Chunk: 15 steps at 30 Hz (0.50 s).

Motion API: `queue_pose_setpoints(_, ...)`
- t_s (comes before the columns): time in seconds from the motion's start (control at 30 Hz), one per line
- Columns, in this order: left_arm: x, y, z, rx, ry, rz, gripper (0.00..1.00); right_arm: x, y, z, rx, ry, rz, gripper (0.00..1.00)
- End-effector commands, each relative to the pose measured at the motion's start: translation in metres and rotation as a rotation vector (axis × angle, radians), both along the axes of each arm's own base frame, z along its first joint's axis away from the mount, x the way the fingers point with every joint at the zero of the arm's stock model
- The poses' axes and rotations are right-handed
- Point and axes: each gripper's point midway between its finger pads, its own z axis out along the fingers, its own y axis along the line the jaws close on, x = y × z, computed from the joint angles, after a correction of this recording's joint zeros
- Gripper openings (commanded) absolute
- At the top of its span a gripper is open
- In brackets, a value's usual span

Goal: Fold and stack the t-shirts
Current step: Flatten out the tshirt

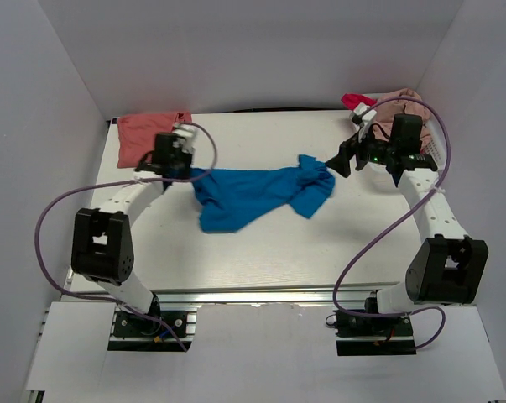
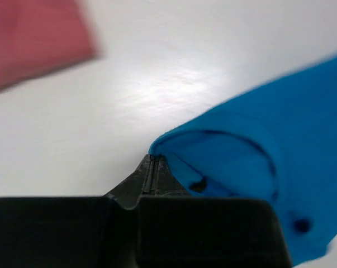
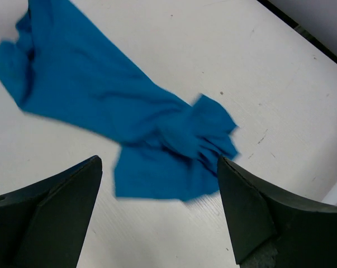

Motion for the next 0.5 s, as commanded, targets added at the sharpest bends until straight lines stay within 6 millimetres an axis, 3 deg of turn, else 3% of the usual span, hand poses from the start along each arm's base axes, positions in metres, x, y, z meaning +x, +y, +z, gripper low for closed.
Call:
queue_pose_setpoints(0.0, 0.023, 0.077, 0.057, 0.05, -0.157, 0.214, 0.0, -0.005, -0.001, 0.02, -0.027, -0.086, 0.009, 0.87)
queue_pose_setpoints(0.07, 0.028, 0.099, 0.072, 0.055, -0.194, 0.267, 0.0, -0.008, -0.002, 0.011, -0.036, -0.068, 0.01, 0.87)
queue_pose_setpoints(0.1, 0.029, 0.104, 0.076, 0.055, -0.2, 0.275, 0.0, -0.012, 0.009, 0.008, -0.04, -0.062, 0.037, 0.87)
queue_pose_setpoints(0.17, 0.032, 0.103, 0.084, 0.035, -0.206, 0.26, 0.0, -0.014, 0.011, -0.003, -0.05, -0.05, 0.041, 0.88)
queue_pose_setpoints(0.33, 0.029, 0.085, 0.077, -0.05, -0.173, 0.212, 0.0, -0.026, 0.041, -0.03, -0.038, 0.028, 0.115, 0.88)
queue_pose_setpoints(0.47, 0.028, 0.08, 0.072, -0.076, -0.152, 0.203, 0.0, -0.043, 0.077, -0.087, -0.1, 0.145, 0.197, 0.87)
